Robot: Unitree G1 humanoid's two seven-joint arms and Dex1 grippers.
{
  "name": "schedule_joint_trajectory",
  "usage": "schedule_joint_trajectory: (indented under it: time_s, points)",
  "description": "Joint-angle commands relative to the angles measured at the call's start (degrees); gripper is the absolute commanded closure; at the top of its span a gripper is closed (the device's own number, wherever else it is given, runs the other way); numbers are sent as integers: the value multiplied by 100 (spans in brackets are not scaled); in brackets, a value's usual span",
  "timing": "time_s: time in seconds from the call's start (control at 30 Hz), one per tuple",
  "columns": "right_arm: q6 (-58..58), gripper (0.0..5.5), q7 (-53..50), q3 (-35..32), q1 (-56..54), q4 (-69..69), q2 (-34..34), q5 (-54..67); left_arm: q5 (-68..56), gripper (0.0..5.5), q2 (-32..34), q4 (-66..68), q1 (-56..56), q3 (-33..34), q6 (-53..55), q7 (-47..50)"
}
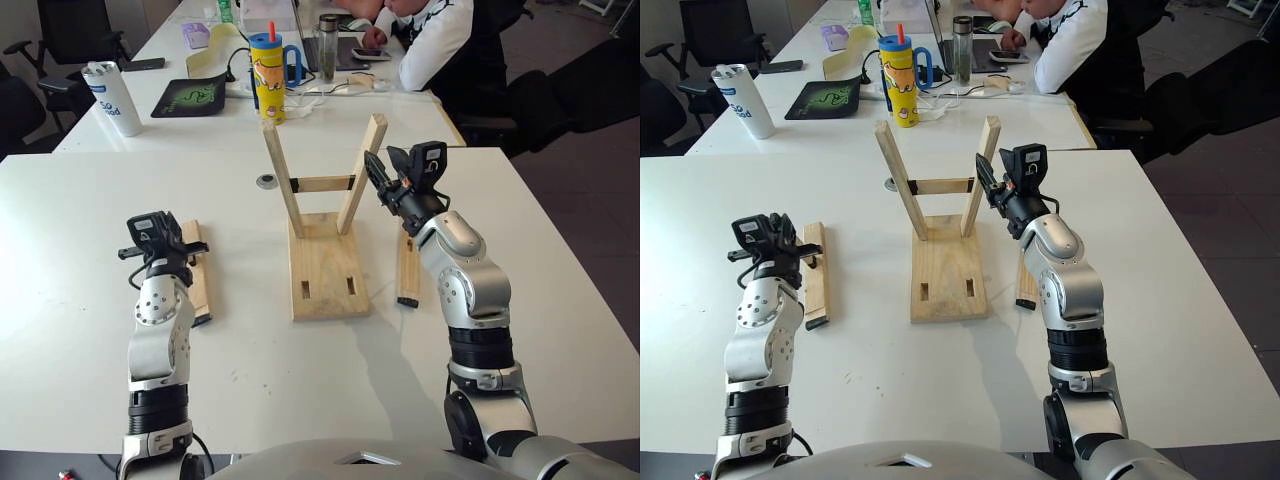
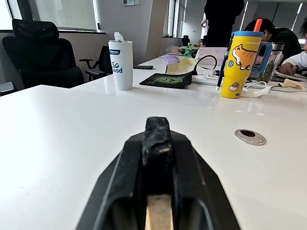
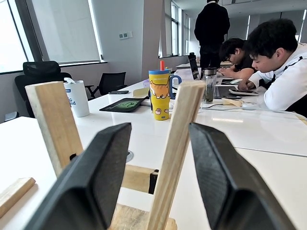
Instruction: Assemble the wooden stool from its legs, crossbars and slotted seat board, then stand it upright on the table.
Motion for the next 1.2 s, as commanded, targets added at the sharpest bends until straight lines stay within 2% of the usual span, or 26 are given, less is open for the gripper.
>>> schedule_joint_trajectory:
  time_s: [0.03, 0.3, 0.33, 0.5, 0.83, 1.07, 1.13, 1.2]
  points:
    - [10, 329, -14, 20, -83, 6, 0, -61, 185, 510, 49, 688, 577, -176, 103, -305]
    - [14, 329, 8, 27, -50, -8, -10, -55, 275, 510, 230, 463, 357, -37, -261, -444]
    - [17, 329, 9, 29, -47, -12, -9, -55, 306, 481, 268, 356, 278, -12, -304, -435]
    - [18, 329, 18, 38, -43, 0, -1, -51, 316, 423, 385, -217, -166, 89, -422, -439]
    - [15, 329, -18, 32, -38, -4, 21, -50, 100, 423, 548, -1014, -1008, 211, 11, -612]
    - [51, 329, -4, 18, -88, 5, -10, -37, -524, 536, 1240, -949, -2537, 599, 756, -1042]
    - [51, 329, 7, 20, -96, 14, -13, -35, -588, 548, 1294, -782, -2594, 642, 949, -1088]
    - [60, 329, 0, 18, -86, -3, -13, -37, -406, 548, 1311, -459, -2140, 413, 1188, -1181]
